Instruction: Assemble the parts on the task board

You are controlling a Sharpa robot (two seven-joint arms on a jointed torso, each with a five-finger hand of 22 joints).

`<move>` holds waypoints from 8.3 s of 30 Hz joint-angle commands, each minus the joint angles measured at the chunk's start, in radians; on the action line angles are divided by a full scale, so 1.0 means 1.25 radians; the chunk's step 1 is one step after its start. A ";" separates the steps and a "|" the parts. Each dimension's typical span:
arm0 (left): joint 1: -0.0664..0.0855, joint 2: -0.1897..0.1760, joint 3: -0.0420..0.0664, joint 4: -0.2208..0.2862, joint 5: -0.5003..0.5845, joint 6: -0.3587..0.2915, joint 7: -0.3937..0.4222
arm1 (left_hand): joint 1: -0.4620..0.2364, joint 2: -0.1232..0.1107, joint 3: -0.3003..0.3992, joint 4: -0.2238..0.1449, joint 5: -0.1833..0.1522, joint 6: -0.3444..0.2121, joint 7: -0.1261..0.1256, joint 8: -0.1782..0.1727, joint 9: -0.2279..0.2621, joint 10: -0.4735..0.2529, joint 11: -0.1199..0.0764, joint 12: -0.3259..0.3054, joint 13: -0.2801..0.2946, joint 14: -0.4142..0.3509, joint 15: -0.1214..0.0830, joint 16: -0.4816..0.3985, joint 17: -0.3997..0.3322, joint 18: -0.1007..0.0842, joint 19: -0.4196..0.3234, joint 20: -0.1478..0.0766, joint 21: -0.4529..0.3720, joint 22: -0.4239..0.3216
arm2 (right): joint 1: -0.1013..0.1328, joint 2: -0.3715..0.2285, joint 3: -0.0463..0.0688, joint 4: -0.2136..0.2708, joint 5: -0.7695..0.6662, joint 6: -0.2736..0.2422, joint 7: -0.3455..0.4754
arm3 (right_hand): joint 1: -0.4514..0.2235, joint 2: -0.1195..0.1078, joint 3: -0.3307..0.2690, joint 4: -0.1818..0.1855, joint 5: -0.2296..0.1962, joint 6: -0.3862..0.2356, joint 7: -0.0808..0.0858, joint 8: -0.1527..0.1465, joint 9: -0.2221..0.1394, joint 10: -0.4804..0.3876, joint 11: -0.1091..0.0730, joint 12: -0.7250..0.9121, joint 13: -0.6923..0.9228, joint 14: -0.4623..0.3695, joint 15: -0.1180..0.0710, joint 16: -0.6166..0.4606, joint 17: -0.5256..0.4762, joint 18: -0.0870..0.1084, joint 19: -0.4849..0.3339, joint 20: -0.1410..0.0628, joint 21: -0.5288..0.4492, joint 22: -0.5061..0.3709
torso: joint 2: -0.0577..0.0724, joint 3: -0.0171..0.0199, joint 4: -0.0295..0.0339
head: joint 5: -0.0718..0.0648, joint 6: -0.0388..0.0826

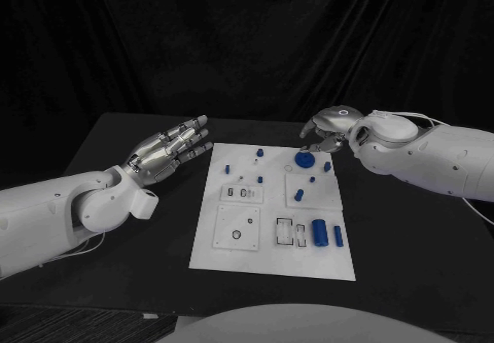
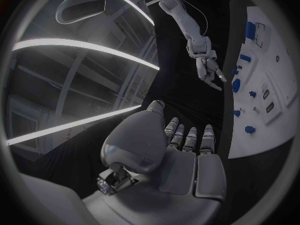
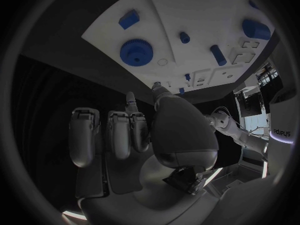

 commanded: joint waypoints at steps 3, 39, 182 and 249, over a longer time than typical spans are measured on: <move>-0.002 0.000 0.001 0.001 0.000 0.015 0.003 | 0.011 -0.001 0.007 -0.002 0.007 0.004 -0.001 0.004 0.001 0.000 0.008 0.005 0.001 0.001 0.005 0.003 0.001 0.004 0.000 0.006 0.003 0.001 | -0.010 0.000 0.000 -0.011 0.023 0.047 -0.040 | -0.008 -0.001 0.008 0.002 0.016 -0.010 -0.004 -0.002 0.002 0.087 -0.004 0.003 0.210 0.081 -0.008 -0.012 0.189 -0.008 0.051 -0.008 0.003 0.154 | 0.001 0.0007 0.0005 | 0.001 0.001; -0.010 -0.001 0.001 -0.003 0.000 0.032 -0.004 | 0.017 -0.003 0.013 -0.007 0.015 0.007 0.003 0.007 0.001 0.000 0.009 0.005 0.001 0.001 0.007 0.004 0.001 0.003 0.001 0.007 0.003 0.001 | -0.057 0.034 0.000 -0.063 0.024 0.067 -0.053 | 0.071 -0.008 0.031 -0.068 0.051 0.000 0.004 0.009 0.030 0.087 0.001 0.003 0.210 0.077 -0.009 -0.033 0.161 -0.008 0.052 -0.011 0.003 0.159 | -0.001 -0.0005 0.0018 | 0.000 -0.008; -0.012 0.021 0.001 -0.017 0.000 0.064 -0.031 | 0.050 -0.011 0.057 -0.058 0.072 0.002 0.007 0.014 0.001 0.000 0.014 0.003 0.001 0.003 0.017 0.006 0.002 0.002 0.008 0.016 0.007 0.002 | -0.035 0.211 0.001 -0.105 0.024 0.190 0.008 | 0.097 0.030 0.241 -0.252 0.318 -0.128 -0.008 -0.033 0.004 0.087 -0.011 0.003 0.210 0.069 -0.016 -0.061 0.121 0.000 0.038 -0.017 -0.030 0.149 | -0.001 -0.0008 0.0028 | -0.005 -0.019; -0.020 0.004 0.001 -0.020 0.000 0.070 -0.044 | 0.050 -0.014 0.063 -0.066 0.075 0.003 0.008 0.016 0.002 0.001 0.016 0.006 0.001 0.003 0.018 0.008 0.003 0.003 0.012 0.018 0.009 0.003 | -0.060 -0.109 0.000 0.044 0.024 -0.044 -0.059 | 0.043 -0.047 0.036 -0.026 -0.032 -0.030 -0.022 -0.010 0.003 0.087 -0.022 0.003 0.210 0.065 -0.027 -0.085 0.066 0.003 0.041 -0.028 -0.048 0.152 | -0.002 0.0015 0.0003 | -0.017 -0.019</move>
